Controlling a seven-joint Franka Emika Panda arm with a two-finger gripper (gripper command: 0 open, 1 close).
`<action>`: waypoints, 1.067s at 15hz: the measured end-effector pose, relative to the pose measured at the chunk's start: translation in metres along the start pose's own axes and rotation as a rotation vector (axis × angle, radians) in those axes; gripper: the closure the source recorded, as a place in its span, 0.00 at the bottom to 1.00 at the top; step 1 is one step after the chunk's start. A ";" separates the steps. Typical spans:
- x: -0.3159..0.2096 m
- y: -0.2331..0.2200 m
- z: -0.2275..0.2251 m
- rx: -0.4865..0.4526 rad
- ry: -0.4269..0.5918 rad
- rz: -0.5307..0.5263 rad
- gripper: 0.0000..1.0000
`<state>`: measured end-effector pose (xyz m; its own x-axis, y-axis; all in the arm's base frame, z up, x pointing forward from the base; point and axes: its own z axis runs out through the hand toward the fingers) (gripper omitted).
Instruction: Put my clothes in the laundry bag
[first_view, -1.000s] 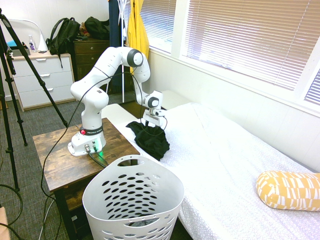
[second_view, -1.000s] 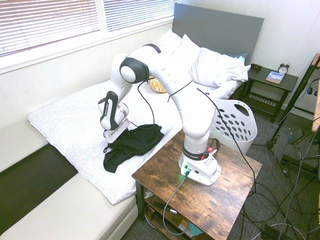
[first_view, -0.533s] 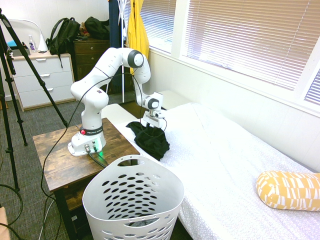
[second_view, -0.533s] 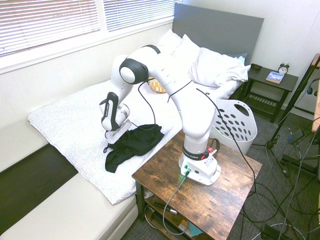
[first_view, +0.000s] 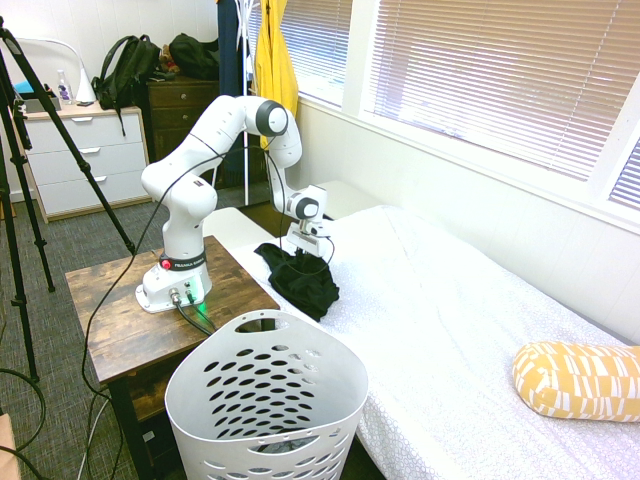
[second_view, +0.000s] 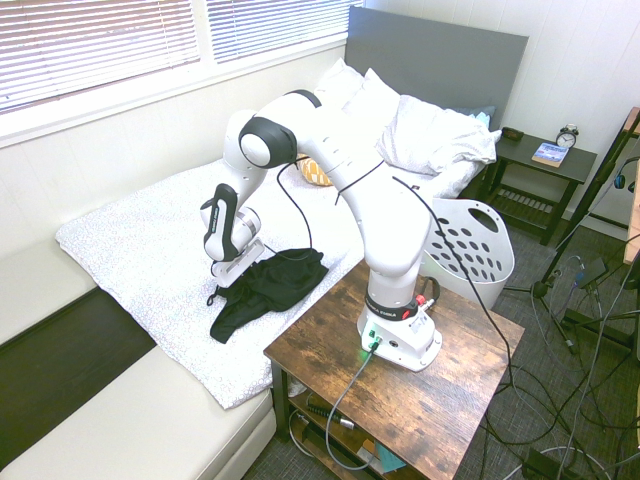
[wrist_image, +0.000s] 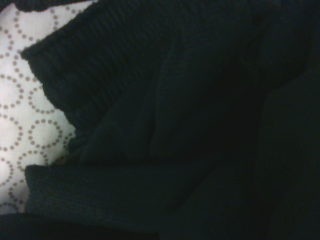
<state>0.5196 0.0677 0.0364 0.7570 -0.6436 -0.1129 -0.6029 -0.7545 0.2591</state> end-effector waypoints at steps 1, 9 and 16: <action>0.000 0.000 0.000 0.000 -0.001 0.001 1.00; -0.006 0.008 -0.017 -0.012 -0.055 0.054 1.00; 0.009 0.048 -0.156 -0.033 -0.135 0.107 1.00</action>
<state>0.5369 0.0454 0.1977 0.6472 -0.7328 -0.2101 -0.6677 -0.6779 0.3074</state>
